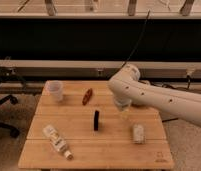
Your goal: Knock the eraser over
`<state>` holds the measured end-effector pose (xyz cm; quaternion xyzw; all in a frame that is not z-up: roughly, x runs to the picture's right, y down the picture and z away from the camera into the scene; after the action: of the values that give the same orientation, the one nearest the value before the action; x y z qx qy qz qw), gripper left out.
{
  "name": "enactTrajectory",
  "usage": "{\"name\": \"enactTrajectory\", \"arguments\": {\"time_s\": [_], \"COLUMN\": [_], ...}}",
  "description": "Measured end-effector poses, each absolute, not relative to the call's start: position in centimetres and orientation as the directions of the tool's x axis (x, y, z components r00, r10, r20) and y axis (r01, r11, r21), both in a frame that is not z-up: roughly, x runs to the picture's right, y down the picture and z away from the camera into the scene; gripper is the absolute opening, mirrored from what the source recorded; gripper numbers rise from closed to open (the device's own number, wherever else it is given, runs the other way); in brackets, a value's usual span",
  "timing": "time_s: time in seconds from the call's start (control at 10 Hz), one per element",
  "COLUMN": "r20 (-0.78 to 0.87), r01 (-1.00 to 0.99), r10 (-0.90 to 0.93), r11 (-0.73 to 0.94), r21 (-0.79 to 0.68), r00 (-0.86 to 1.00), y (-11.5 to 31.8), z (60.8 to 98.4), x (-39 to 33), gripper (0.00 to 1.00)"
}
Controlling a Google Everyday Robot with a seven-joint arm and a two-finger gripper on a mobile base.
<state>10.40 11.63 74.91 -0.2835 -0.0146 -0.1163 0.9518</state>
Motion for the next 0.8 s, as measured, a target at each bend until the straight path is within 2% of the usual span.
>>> {"name": "enactTrajectory", "arguments": {"time_s": [0.2, 0.4, 0.7, 0.8], "r20": [0.091, 0.097, 0.115, 0.114], "r01": [0.235, 0.246, 0.267, 0.268], "r10": [-0.221, -0.231, -0.245, -0.246], "r11": [0.806, 0.8, 0.794, 0.794], "r21": [-0.543, -0.547, -0.546, -0.546], "r00": [0.971, 0.968, 0.963, 0.963], "y": [12.0, 12.2, 12.7, 12.7], "z": [75.1, 75.6, 76.6, 76.7], "x": [10.5, 10.1, 7.5, 7.4], "gripper": [0.42, 0.4, 0.12, 0.09]}}
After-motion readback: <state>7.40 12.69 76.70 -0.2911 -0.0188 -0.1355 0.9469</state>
